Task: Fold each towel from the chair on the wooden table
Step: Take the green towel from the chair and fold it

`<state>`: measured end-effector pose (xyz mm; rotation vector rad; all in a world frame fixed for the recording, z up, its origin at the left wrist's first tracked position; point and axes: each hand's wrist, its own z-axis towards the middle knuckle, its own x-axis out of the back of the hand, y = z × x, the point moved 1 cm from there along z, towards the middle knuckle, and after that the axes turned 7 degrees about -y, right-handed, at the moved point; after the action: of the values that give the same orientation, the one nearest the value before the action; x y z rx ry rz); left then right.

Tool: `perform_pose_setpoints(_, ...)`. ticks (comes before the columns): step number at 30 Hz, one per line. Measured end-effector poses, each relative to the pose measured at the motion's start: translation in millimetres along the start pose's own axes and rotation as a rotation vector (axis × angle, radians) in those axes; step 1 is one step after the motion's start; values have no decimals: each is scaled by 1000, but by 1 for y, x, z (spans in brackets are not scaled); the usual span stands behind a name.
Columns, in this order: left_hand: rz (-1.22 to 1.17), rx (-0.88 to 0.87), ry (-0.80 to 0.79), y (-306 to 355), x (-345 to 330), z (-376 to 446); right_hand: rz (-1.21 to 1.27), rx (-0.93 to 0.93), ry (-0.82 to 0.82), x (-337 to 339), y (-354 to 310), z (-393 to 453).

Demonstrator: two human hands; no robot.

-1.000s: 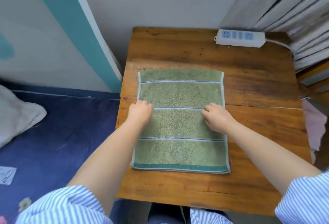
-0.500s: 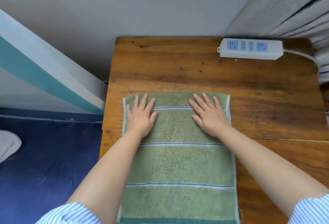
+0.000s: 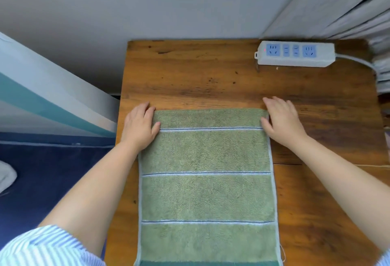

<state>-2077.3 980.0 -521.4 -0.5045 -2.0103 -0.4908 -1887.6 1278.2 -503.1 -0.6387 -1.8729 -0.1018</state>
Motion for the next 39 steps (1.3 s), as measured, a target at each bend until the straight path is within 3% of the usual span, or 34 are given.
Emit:
perform_pose_setpoints(4, -45, -9, 42, 7, 20, 11, -137, 37, -106, 13, -17, 13)
perform_pose_setpoints(7, 32, -25, -31, 12, 27, 10, -105, -27, -263, 25, -24, 22)
perform_pose_setpoints(9, 60, -25, -12, 15, 31, 2, -99, -59, -278, 33, -26, 17)
perform_pose_setpoints(13, 44, -62, 109, 13, 39, -29, -57, 35, -57, 39, -22, -14)
perform_pose_setpoints(18, 51, -307, 210, 4, 33, -100, 1, 333, 231, 35, -26, -95)
perform_pose_setpoints(25, 171, -531, 160, -2, 13, -191, -30, 331, 245, 4, -38, -181)
perform_pose_setpoints(39, 202, -636, 46, -1, -56, -295, -104, 307, 289, -75, -51, -296)
